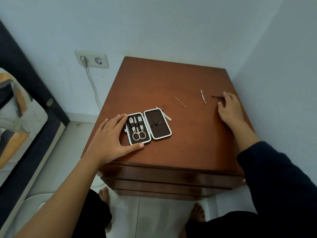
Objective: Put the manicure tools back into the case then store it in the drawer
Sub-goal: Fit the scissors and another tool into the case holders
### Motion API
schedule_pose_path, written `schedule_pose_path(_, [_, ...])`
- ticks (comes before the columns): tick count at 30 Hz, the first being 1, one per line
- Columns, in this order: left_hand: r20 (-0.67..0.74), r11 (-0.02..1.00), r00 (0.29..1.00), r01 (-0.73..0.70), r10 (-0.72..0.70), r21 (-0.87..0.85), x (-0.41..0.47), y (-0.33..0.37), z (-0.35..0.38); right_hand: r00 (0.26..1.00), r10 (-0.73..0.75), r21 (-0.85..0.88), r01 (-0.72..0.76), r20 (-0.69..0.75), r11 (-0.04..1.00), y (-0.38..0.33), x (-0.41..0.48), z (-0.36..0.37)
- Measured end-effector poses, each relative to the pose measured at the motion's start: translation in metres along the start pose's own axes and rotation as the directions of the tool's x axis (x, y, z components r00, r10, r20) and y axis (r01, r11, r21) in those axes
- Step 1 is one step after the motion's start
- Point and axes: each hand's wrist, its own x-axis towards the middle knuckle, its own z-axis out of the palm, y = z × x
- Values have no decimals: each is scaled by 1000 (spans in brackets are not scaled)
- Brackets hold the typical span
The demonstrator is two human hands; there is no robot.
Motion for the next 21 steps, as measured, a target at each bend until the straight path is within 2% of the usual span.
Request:
schedule_pose_path(3, [-12, 1000, 1000, 0, 0, -12, 0, 0, 0, 999, 25, -34, -24, 34, 999, 5, 14, -3])
schedule_pose_path(8, [-4, 1000, 1000, 1, -1, -25, -1, 0, -2, 993, -21, -11, 20, -116, 1000, -4, 0, -7])
schedule_pose_path(11, [0, 1000, 1000, 6, -6, -21, 0, 1, -3, 996, -52, -23, 51, -72, 998, -9, -13, -10])
schedule_pose_path(13, [7, 1000, 1000, 9, -9, -14, 0, 2, -4, 997, -63, 82, 66, -44, 994, -17, -23, -13])
schedule_pose_path(18, [20, 999, 1000, 19, -18, -29, -2, 4, -6, 971, -240, 328, 228, -3, 917, -62, -60, -19])
schedule_pose_path(21, [21, 999, 1000, 18, -17, -35, -2, 4, -7, 935, -350, 378, 304, 59, 875, -95, -82, -15])
